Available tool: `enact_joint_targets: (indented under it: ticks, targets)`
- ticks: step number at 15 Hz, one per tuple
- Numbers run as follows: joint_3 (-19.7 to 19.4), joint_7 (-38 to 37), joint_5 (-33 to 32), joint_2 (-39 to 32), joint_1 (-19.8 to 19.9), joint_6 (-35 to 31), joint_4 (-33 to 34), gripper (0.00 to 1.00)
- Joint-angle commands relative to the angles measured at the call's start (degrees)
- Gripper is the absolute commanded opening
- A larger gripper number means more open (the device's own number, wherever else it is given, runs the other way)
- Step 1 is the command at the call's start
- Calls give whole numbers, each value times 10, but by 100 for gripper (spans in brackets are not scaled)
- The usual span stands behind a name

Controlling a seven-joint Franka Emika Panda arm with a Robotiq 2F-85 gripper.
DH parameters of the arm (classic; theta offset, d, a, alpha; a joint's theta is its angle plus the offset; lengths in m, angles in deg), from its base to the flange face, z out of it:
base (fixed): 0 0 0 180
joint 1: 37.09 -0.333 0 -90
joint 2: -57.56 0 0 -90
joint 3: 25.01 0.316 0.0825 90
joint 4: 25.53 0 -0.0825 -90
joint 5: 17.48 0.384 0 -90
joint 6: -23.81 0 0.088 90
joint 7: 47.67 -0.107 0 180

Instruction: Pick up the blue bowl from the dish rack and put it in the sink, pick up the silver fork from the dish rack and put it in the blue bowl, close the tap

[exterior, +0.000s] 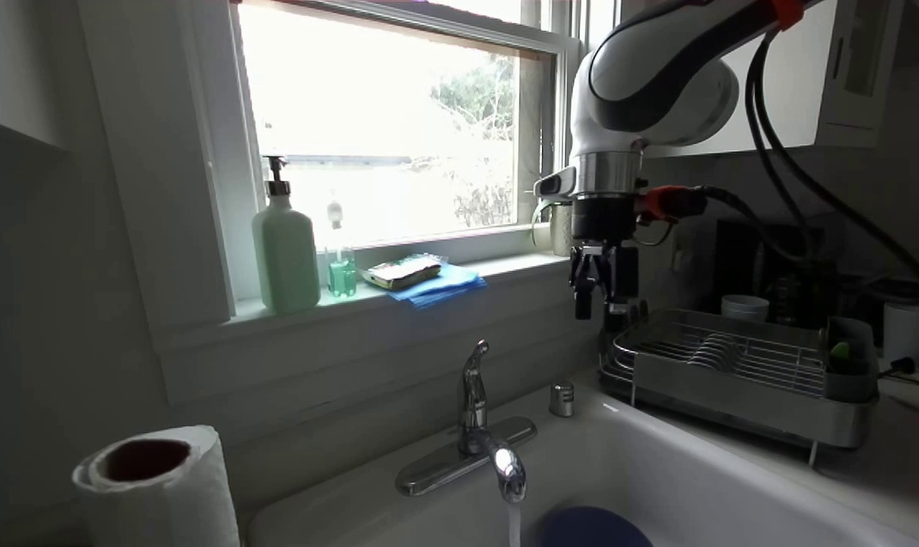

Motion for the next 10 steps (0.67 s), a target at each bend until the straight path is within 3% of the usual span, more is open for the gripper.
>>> enact_joint_targets:
  ticks: [1, 6, 8, 10]
  targets:
    - [3, -86, 48, 28, -16, -70, -37, 100]
    - [12, -201, 70, 26, -38, -186, -61, 100]
    - [16, -238, 68, 18, -44, -224, -62, 72]
    - [22, -267, 72, 16, -47, -255, -68, 59]
